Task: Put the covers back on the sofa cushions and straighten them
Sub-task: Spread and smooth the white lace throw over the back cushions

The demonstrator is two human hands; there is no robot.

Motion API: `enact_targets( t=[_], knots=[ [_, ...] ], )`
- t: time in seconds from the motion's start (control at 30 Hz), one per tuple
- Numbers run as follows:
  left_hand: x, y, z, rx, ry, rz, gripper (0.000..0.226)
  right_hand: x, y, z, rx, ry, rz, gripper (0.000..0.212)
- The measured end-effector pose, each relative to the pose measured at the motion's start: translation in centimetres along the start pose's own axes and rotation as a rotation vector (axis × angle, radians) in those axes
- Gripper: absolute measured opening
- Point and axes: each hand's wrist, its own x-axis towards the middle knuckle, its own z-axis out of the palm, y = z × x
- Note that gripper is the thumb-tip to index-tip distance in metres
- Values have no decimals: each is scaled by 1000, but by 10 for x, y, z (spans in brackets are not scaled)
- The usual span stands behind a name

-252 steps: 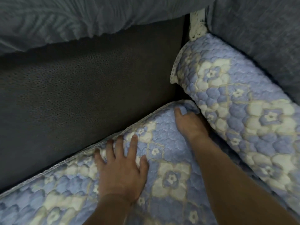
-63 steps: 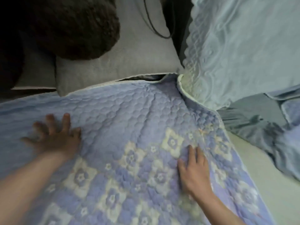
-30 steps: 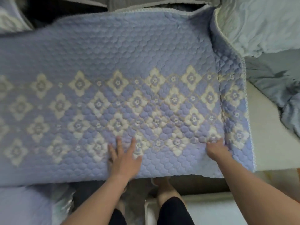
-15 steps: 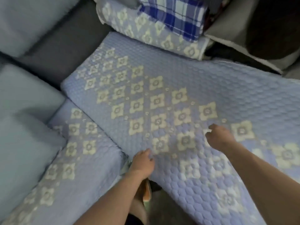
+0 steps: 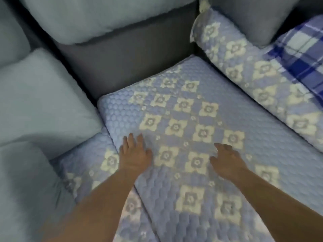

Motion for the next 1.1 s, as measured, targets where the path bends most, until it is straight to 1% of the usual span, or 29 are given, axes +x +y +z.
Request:
enact_targets(
  t=[0.03,0.07,0.13,0.17,0.2,0.27,0.3,0.33,0.4,0.47,0.5,0.57,0.6,0.67,0.77,0.87,0.93,1.0,1.07,1.1],
  knots=[
    [14,3,-11,18,63,28,74,2,-7,-7,-12,1,-7,60],
    [67,-5,-18,20,107,57,71,37,-35,-14,-60,44,-47,62],
    [137,-13,-34,39,197,74,66,81,-68,-23,-152,115,-133,70],
    [168,-25,-36,18,215,58,65,105,-82,-26,-179,143,-170,69],
    [206,-47,-28,2,209,3,66,146,-100,-26,-243,149,-191,68],
    [238,-84,-9,13,147,-50,79,199,-123,-28,-292,140,-180,75],
    [243,-97,1,22,137,-53,84,220,-133,-27,-279,132,-162,81],
    [253,-102,10,-2,165,-62,82,248,-145,-27,-264,111,-131,82],
    [245,-96,11,-103,261,-97,75,267,-159,-26,-229,96,-46,76],
    [237,-87,4,-98,294,-127,72,280,-177,-24,-224,139,17,75],
    [238,-88,5,-87,282,-135,71,291,-185,-22,-221,174,39,76],
    [239,-87,5,-68,301,-160,70,312,-202,-23,-223,263,54,77],
    [243,-87,9,-53,319,-168,69,329,-213,-24,-253,289,32,77],
    [249,-87,18,-44,342,-179,70,358,-233,-29,-286,328,4,77],
    [257,-87,27,-46,325,-172,71,383,-243,-34,-332,368,14,77],
    [256,-86,25,-39,314,-184,71,378,-248,-41,-332,305,15,77],
    [251,-87,19,-51,294,-199,71,349,-253,-42,-309,228,-34,77],
    [254,-87,10,-67,231,-176,71,303,-249,-27,-331,103,-191,79],
    [250,-88,-8,-89,104,-152,73,234,-229,1,-339,-80,-378,87],
    [251,-86,-17,-92,30,-153,73,205,-214,14,-332,-148,-443,92]
  ],
)
